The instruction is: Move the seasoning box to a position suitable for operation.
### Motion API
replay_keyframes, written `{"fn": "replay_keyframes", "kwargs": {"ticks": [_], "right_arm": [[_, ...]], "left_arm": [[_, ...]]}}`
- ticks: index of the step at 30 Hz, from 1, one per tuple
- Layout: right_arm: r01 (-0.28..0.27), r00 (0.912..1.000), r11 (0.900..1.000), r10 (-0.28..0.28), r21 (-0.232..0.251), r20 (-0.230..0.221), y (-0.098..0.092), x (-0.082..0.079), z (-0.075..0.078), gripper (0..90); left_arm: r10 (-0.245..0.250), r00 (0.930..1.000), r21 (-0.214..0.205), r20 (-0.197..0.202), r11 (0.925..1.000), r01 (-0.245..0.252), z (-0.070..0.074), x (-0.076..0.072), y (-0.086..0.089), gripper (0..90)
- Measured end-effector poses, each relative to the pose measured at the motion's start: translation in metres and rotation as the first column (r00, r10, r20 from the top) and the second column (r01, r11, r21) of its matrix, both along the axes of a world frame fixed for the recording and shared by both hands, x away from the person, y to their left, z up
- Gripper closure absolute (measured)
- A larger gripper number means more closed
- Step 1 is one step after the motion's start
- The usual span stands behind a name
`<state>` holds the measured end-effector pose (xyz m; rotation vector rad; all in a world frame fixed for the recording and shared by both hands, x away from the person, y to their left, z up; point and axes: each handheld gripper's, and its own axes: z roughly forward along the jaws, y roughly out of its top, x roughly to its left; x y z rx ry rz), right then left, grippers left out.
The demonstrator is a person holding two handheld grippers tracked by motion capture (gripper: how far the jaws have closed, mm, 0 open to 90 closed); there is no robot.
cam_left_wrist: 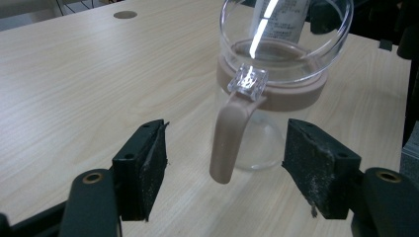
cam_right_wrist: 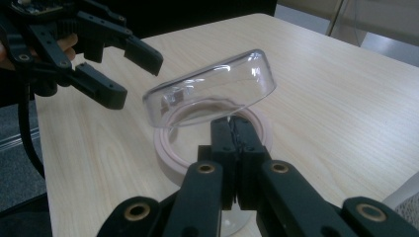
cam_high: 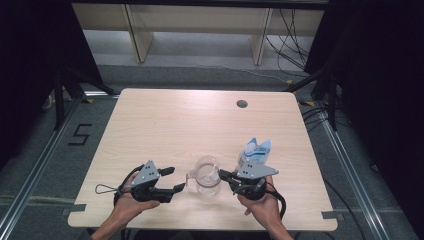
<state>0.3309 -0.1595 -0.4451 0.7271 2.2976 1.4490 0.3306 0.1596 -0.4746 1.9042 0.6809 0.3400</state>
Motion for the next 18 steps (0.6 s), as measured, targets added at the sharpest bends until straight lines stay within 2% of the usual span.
{"fn": "replay_keyframes", "kwargs": {"ticks": [6,7,11,13,16,18], "right_arm": [[-0.012,0.9998,0.9999,0.012,0.01,0.018,0.0042,0.002,0.0006,89.8],[-0.01,0.9999,0.9999,0.009,0.008,0.012,0.004,0.002,0.001,89.8],[-0.008,0.9999,0.9999,0.008,0.013,0.01,0.0058,0.0015,0.0009,89.7],[-0.009,0.9999,0.9999,0.009,0.012,0.01,0.0058,0.0016,0.001,89.7],[-0.012,0.9998,0.9999,0.012,0.011,-0.015,0.0055,0.0008,0.0015,89.7],[-0.011,0.9999,0.9999,0.011,0.01,-0.005,0.0054,0.0011,0.0015,89.7]], "left_arm": [[0.019,0.9998,0.002,-0.005,0.9998,-0.019,-0.0039,-0.0004,0.0055,30.4],[0.016,0.9999,-0.009,-0.005,0.9998,-0.016,-0.0051,0.0002,0.0055,30.5],[0.029,0.9995,0.004,-0.01,0.9996,-0.029,-0.0058,0.0004,0.0069,30.3],[0.033,0.9994,-0.004,-0.012,0.9995,-0.033,-0.006,0.0005,0.0062,30.2],[0.033,0.9994,0.004,-0.012,0.9995,-0.033,-0.0057,0.0009,0.006,30.2],[0.032,0.9994,0.006,-0.013,0.9995,-0.032,-0.0064,0.002,0.0047,30.2]]}}
